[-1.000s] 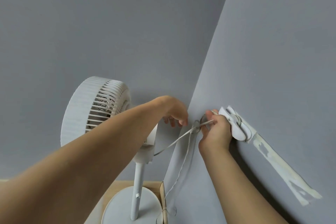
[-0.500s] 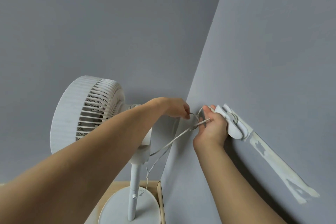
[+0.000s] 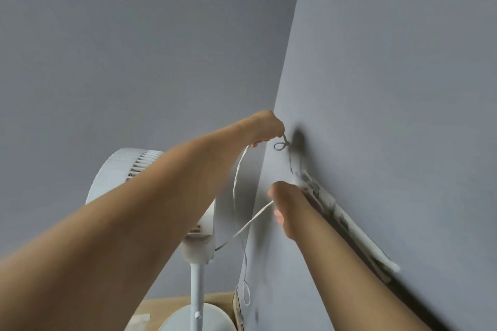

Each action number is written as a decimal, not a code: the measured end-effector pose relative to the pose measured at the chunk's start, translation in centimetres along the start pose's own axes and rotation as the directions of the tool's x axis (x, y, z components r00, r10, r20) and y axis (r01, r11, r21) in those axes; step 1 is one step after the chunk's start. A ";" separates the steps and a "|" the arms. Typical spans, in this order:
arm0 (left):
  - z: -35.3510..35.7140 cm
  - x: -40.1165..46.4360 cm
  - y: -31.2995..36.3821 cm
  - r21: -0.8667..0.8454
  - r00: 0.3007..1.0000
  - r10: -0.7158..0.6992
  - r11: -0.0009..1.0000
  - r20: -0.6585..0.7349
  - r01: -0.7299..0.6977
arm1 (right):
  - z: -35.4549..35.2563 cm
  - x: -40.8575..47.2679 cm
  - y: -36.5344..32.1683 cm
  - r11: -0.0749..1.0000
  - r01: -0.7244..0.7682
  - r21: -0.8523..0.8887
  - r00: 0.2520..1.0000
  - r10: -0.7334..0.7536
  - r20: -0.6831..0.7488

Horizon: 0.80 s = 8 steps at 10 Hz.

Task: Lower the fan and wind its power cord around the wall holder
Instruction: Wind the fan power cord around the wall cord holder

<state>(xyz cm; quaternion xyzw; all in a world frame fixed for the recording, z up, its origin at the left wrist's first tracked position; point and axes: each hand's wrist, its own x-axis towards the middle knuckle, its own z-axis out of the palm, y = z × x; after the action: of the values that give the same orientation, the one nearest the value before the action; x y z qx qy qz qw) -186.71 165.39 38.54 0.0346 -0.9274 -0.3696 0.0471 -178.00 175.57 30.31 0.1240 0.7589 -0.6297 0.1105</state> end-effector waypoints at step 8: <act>-10.9 -3.4 7.4 0.370 0.927 0.243 0.920 -0.285 -0.128 | -2.8 2.2 -9.9 0.221 0.363 -0.905 0.771 -0.617 0.159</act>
<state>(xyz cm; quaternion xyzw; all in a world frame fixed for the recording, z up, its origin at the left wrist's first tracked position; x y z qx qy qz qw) -182.35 163.67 51.28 0.0137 -0.9560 -0.1842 0.2279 -183.33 176.68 39.30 -0.1301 0.9769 -0.0988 -0.1376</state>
